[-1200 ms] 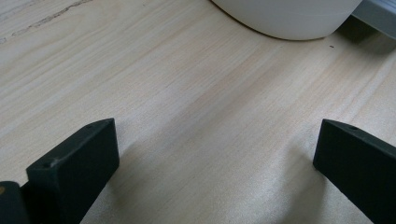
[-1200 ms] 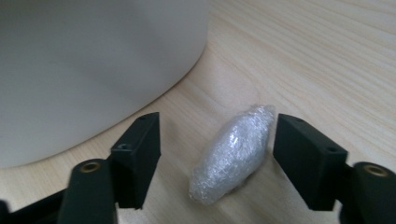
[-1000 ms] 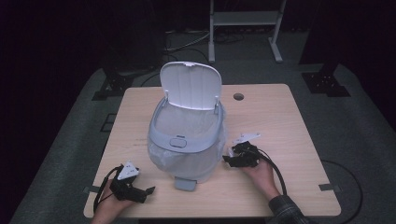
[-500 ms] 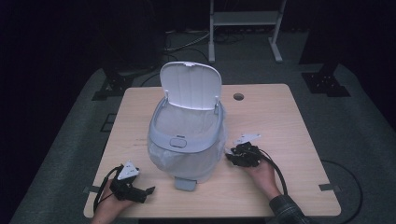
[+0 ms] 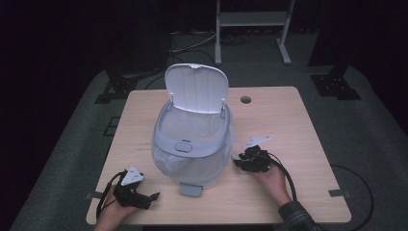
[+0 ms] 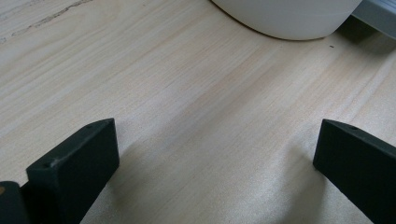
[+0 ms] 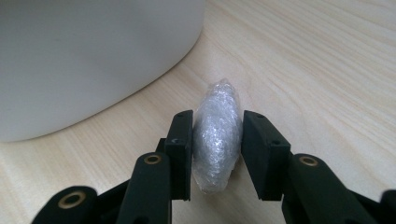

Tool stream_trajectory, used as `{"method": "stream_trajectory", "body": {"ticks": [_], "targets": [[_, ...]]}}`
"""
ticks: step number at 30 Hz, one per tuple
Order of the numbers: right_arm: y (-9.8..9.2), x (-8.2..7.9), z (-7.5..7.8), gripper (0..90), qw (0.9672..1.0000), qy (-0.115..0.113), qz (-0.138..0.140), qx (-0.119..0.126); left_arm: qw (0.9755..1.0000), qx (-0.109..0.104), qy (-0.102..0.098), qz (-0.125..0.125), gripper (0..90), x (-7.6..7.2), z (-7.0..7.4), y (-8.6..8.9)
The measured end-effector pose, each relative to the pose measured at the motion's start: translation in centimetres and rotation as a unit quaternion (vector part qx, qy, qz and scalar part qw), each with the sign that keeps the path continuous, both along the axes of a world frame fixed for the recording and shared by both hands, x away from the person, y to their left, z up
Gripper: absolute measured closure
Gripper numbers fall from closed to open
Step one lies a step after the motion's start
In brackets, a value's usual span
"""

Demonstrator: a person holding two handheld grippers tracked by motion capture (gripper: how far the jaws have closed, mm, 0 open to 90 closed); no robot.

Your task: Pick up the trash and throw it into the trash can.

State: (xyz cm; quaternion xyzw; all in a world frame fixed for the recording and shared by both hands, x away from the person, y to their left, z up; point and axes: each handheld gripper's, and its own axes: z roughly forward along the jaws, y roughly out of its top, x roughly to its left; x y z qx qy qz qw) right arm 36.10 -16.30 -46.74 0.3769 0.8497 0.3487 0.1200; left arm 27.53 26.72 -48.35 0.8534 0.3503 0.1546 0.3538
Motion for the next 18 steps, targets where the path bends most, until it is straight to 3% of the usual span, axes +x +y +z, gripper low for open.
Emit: {"method": "stream_trajectory", "body": {"ticks": [18], "targets": [[-1.5, -0.8, 1.9, 63.6, 0.9996, 0.004, 0.016, 0.021, 1.0, 0.001, -0.001, -0.001, 0.0, 0.0, 0.0, 0.0]]}}
